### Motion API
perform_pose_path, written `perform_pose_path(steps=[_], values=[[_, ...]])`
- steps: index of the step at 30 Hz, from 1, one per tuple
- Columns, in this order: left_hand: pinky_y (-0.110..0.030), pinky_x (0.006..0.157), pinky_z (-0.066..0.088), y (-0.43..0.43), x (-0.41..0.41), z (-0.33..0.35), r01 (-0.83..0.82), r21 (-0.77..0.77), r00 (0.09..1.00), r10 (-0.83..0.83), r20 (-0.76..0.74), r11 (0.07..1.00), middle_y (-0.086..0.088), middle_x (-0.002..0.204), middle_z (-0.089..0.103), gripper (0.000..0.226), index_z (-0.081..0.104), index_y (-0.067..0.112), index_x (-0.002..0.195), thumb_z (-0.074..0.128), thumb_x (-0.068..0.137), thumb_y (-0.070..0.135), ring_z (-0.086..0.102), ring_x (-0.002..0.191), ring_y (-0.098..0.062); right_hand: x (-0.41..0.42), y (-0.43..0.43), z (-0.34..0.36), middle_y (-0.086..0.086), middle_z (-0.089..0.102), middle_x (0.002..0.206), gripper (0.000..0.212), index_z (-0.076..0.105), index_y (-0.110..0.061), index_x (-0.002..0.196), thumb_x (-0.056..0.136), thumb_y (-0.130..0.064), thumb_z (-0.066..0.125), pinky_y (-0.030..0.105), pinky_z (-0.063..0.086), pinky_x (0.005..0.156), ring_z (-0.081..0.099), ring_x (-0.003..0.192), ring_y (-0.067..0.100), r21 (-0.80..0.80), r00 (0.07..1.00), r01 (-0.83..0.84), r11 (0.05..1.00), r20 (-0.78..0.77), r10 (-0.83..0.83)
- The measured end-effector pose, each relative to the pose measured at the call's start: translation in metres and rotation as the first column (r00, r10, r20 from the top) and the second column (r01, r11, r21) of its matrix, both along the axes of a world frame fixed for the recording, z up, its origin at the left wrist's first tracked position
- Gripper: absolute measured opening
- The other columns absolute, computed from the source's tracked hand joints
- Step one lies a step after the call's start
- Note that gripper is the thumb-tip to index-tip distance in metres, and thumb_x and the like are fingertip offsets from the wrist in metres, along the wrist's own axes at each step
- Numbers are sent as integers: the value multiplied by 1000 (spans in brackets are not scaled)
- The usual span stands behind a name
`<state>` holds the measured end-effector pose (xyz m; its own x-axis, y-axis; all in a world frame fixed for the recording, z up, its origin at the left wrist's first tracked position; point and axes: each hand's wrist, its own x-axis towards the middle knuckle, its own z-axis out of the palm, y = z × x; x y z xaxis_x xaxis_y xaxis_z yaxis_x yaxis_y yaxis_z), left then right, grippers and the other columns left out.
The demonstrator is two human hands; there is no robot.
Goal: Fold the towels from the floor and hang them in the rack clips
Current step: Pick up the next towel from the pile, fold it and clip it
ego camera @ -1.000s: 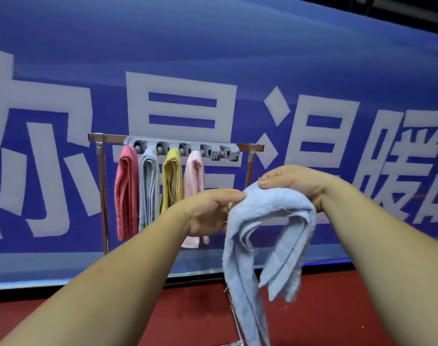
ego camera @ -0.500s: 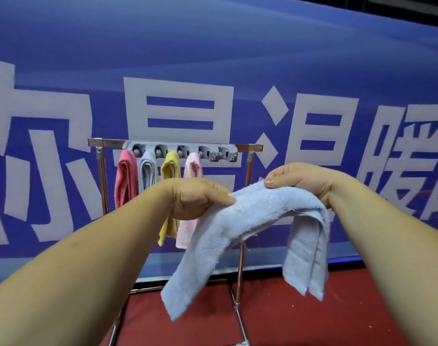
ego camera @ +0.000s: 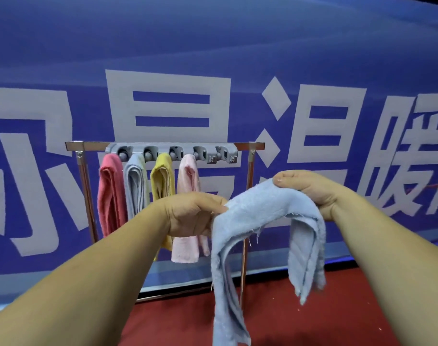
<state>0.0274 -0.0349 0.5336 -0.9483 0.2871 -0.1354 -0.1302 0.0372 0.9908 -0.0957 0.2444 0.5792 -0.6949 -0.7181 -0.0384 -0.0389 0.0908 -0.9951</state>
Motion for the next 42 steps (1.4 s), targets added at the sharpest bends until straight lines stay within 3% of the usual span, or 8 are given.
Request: perform_pose_path(steps=[4,7,12,16,19,25,32,42], values=[[-35,88,56,-9,-39,15,-67,-18,995,66,-72,998,-11,102,70,15,70,9,107,71,93,13,67,93,-23,-34,-26,-6,9,78,108,46,83,-9,104,83,-50,77,41,51,93,69,98,22,235,1000,-7,972,-25,14],[-38,90,48,-10,-75,30,-117,-116,989,105,-102,986,-10,96,69,5,72,12,95,71,90,14,62,92,-25,-59,-67,-15,5,77,127,61,77,-15,127,94,-65,63,44,36,118,65,127,20,76,999,33,997,12,-34],[-47,97,47,-37,-114,57,-213,-271,972,177,-153,939,-16,102,69,5,70,11,95,67,97,8,63,100,-33,-79,-125,-26,28,67,131,61,69,-5,135,101,-54,61,55,42,116,53,111,34,-118,997,-40,992,54,47],[-26,67,55,-56,-127,80,-309,-349,947,255,-194,885,-6,81,71,24,69,11,87,53,102,2,67,73,-18,-95,-146,-8,11,79,111,29,77,-9,122,106,-26,60,40,58,93,71,97,22,-106,999,-32,994,-41,27],[-32,69,55,-60,-136,96,-425,-449,902,327,-280,786,-15,89,65,29,68,0,107,57,84,15,62,79,-26,-109,-154,11,18,78,108,30,73,-2,124,104,-22,62,41,61,80,74,89,27,-99,999,-37,994,-42,33],[-40,68,42,-60,-163,102,-579,-622,813,313,-491,527,-9,81,55,18,62,10,88,47,93,17,48,74,-25,-129,-176,35,11,73,88,16,70,-13,87,100,-21,63,43,56,77,68,76,27,5,981,77,997,-179,-75],[-36,88,44,-81,-184,88,-570,-799,810,296,-506,194,-4,118,63,33,59,18,133,48,103,28,57,106,-26,-141,-209,22,-5,72,93,7,68,-27,93,95,-33,64,47,54,92,68,93,22,158,686,379,912,-709,-162],[-45,92,48,-95,-188,69,-725,-684,680,233,-695,76,3,100,70,19,56,28,107,57,87,30,53,111,-30,-143,-226,-4,-2,68,116,17,55,-30,123,106,-26,52,41,23,90,46,117,26,128,276,589,798,-960,-50]])
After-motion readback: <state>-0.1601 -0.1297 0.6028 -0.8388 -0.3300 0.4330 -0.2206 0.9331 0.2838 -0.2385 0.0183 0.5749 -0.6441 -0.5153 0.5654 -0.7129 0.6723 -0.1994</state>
